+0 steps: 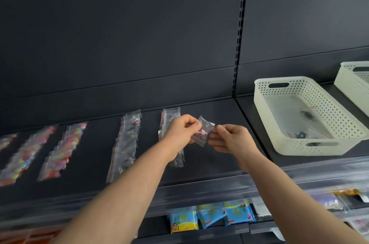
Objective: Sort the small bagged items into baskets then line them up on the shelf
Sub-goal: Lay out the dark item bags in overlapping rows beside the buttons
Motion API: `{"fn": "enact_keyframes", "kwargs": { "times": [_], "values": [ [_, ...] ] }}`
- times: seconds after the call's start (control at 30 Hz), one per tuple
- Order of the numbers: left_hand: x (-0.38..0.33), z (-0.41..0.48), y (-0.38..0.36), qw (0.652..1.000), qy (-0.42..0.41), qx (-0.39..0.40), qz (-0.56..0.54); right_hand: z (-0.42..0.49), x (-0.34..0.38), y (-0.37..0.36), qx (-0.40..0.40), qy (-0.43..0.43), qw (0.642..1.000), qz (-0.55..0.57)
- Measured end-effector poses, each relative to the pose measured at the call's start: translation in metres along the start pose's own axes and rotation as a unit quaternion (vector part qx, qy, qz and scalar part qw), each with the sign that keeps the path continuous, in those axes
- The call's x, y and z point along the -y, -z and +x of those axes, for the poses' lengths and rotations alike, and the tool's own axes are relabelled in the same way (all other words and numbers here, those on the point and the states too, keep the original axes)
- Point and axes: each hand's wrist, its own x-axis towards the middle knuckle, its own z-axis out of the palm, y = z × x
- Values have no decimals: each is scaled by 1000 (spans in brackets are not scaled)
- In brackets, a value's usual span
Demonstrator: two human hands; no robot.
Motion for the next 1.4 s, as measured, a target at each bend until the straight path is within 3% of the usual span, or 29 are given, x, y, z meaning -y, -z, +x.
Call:
{"fn": "enact_keyframes", "kwargs": {
  "times": [0.1, 0.27, 0.43, 0.57, 0.8, 0.93, 1.07, 1.2, 1.4],
  "values": [
    [-3, -2, 5, 1000, -12, 2, 22, 4, -3, 4, -43, 15, 996, -73],
    [-8, -7, 5, 993, -54, 31, 104, -1, 8, -4, 3, 82, 986, -145],
    [-3, -14, 12, 999, 29, 10, -29, -8, 9, -13, 14, 40, 999, -22],
    [2, -22, 26, 1000, 17, -14, -5, -12, 7, -21, 58, 15, 998, -11],
    [8, -35, 47, 997, 53, -14, -50, -18, 0, -44, 38, -10, 998, 52],
    [15, -40, 58, 998, 27, -57, -4, -25, -3, -53, 50, -4, 999, -2],
    [33, -51, 70, 996, 26, -34, 83, -33, -12, -63, 60, 12, 991, -116],
    [56, -59, 75, 980, 41, -41, 192, -39, -21, -78, 28, 48, 938, -342],
    [71, -64, 71, 945, 6, -60, 321, -47, -29, -93, -32, 106, 857, -504]
  ]
}}
